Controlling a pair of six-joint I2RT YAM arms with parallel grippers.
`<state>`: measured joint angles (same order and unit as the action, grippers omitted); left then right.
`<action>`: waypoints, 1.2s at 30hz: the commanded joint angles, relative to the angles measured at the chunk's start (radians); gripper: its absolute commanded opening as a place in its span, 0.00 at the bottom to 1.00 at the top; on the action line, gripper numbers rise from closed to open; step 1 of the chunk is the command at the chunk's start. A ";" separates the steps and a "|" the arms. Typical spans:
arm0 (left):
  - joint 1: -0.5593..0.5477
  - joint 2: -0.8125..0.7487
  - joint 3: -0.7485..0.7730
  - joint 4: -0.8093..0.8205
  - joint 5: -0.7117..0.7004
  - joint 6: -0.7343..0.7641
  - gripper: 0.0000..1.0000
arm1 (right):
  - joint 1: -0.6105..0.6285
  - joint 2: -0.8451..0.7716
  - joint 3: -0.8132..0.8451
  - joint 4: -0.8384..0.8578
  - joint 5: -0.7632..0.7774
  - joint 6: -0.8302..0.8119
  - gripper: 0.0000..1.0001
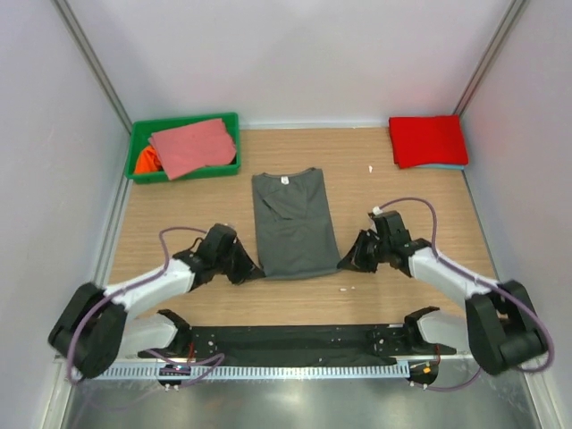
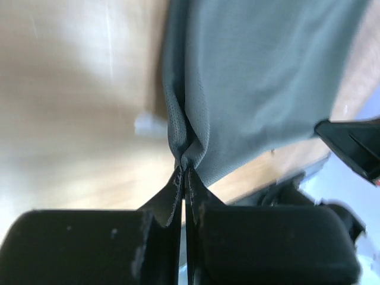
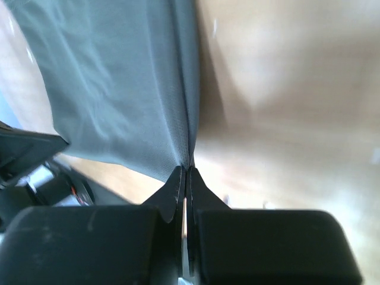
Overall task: Fold and stack the t-shirts
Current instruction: Fold the tshirt
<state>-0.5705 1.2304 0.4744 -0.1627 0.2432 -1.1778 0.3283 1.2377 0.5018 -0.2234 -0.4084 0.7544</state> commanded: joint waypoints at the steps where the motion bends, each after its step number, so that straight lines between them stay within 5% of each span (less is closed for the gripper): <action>1: -0.064 -0.191 -0.062 -0.141 -0.093 -0.065 0.00 | 0.040 -0.173 -0.086 -0.183 0.013 -0.012 0.02; 8: -0.247 -0.552 -0.184 -0.300 -0.174 -0.242 0.00 | 0.109 -0.512 -0.204 -0.378 0.010 0.098 0.02; 18: -0.465 -0.565 -0.059 -0.422 -0.236 -0.327 0.00 | 0.155 -0.690 -0.167 -0.568 -0.020 0.161 0.02; 27: -0.459 -0.529 0.144 -0.598 -0.346 -0.260 0.00 | 0.155 -0.594 -0.020 -0.562 -0.093 0.146 0.01; 36: -0.258 -0.333 0.390 -0.643 -0.248 -0.024 0.00 | 0.114 -0.281 0.228 -0.530 -0.162 0.039 0.01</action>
<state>-0.8795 0.8478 0.7666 -0.7692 -0.0242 -1.3216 0.4622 0.8978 0.6296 -0.7792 -0.5087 0.8448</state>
